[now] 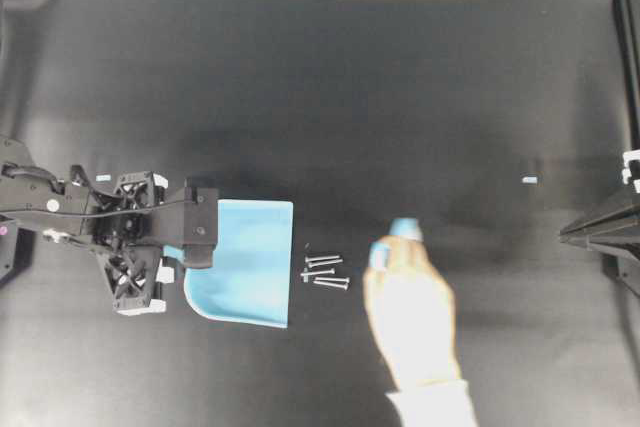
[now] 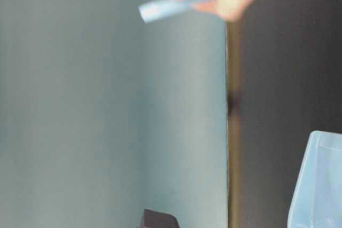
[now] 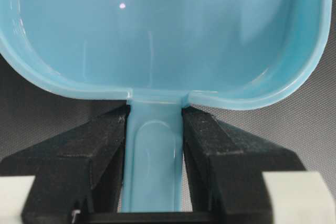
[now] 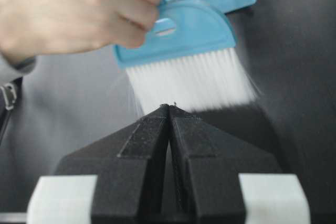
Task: Hold the dustpan with the left arm, while a human hand uses a hand brush to gather screws into the dustpan.
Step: 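Keep the dustpan still with the left gripper as screws are swept in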
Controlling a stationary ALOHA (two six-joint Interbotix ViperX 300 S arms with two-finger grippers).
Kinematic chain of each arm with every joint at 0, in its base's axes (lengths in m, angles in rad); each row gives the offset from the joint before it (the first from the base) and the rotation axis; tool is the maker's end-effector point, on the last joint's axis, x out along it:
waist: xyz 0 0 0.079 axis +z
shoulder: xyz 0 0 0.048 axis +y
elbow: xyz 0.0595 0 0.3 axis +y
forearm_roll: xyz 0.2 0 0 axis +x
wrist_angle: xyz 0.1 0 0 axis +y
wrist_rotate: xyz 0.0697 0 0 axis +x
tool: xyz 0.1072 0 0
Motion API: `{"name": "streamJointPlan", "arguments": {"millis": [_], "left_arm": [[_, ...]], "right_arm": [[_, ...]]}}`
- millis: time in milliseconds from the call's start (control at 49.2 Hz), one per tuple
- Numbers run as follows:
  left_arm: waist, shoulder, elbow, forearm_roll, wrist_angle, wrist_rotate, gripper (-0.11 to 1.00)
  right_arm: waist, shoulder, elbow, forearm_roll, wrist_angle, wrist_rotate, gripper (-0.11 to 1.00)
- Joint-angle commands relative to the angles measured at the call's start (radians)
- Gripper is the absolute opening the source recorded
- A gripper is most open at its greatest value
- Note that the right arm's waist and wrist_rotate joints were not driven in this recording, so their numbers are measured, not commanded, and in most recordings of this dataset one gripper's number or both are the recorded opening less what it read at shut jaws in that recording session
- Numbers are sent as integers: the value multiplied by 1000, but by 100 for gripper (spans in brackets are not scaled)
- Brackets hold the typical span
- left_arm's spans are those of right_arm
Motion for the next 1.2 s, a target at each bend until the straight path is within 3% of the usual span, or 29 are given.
{"name": "streamJointPlan", "arguments": {"millis": [0, 406, 1179], "left_arm": [[-3, 5, -25, 3, -5, 2, 30], [8, 71, -20, 3, -55, 2, 30], [21, 72, -18, 3, -64, 0, 30]], "right_arm": [[0, 5, -5, -3, -5, 0, 0], [0, 2, -5, -3, -3, 2, 0], [0, -5, -3, -3, -3, 0, 0]]}}
